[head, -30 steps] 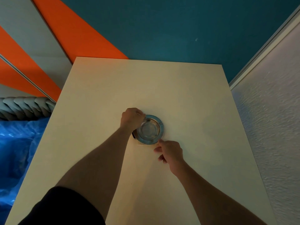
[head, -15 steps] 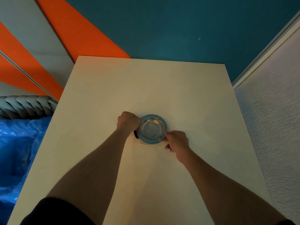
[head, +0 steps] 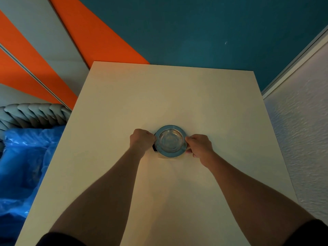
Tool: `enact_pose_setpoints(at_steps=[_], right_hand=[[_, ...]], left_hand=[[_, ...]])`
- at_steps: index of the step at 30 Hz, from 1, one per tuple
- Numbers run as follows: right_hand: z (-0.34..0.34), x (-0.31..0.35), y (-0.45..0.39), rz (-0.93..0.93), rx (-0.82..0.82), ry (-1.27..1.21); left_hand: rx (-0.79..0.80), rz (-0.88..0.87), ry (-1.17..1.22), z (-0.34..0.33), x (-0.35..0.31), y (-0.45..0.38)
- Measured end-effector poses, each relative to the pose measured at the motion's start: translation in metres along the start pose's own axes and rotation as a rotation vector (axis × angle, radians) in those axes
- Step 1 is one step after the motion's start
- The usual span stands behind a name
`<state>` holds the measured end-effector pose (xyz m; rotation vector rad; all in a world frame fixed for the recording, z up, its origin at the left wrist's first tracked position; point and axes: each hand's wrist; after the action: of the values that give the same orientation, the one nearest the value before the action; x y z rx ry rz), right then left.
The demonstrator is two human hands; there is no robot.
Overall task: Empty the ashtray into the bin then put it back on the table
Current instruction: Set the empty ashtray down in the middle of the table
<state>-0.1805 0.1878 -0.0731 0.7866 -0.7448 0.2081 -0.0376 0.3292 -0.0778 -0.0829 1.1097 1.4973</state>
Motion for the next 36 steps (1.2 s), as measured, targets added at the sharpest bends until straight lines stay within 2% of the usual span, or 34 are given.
enact_pose_setpoints(at_steps=[12,36], right_hand=[[-0.005,0.0029,-0.0017,0.008,0.027,-0.039],[-0.0074,0.0021,-0.0019,0.0,-0.016,-0.015]], left_hand=[[-0.024,0.029,0.074,0.0036,0.0044,-0.0037],[0.038,0.06,0.001,0.0085,-0.0035,0.0006]])
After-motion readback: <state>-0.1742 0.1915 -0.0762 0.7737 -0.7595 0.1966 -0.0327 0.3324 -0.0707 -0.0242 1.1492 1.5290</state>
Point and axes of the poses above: each hand's wrist, its own y-axis away from the middle knuckle, its own z-axis out of the back of the hand, x = y × z, and after that the axes turned 2 degrees about -x, right-handed
